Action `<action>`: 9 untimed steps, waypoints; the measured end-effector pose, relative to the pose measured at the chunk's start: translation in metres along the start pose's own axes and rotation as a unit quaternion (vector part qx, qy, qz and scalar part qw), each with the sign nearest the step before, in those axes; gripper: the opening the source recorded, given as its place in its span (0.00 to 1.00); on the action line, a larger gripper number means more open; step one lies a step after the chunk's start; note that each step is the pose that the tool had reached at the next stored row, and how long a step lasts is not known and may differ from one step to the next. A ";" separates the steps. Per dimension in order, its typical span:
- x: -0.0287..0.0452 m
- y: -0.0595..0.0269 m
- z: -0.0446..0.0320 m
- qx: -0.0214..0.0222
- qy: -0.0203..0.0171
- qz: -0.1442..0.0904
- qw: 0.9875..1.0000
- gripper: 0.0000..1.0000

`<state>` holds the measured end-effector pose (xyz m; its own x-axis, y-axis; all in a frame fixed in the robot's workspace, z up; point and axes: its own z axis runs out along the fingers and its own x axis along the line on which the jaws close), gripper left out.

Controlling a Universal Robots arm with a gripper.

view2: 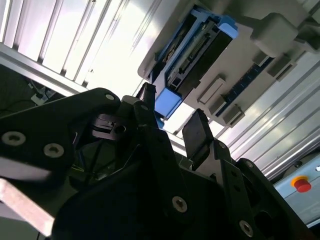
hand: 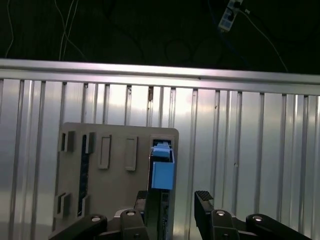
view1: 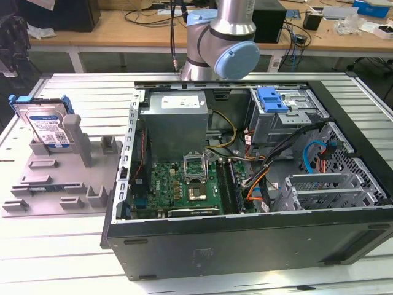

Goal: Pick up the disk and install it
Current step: 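Pick up the disk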

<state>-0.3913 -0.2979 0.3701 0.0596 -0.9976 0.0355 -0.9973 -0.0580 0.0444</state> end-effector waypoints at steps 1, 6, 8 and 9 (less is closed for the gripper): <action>0.0000 0.0000 0.0000 0.000 0.000 0.000 1.000 0.50; -0.0001 0.0001 0.0009 0.016 0.001 0.001 1.000 0.50; -0.0001 0.0019 0.0019 0.024 0.001 0.001 1.000 0.50; 0.0000 0.0028 0.0023 0.025 0.002 0.001 1.000 0.50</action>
<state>-0.3942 -0.2981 0.3680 0.0576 -0.9976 0.0386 -0.9983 -0.0579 -0.0059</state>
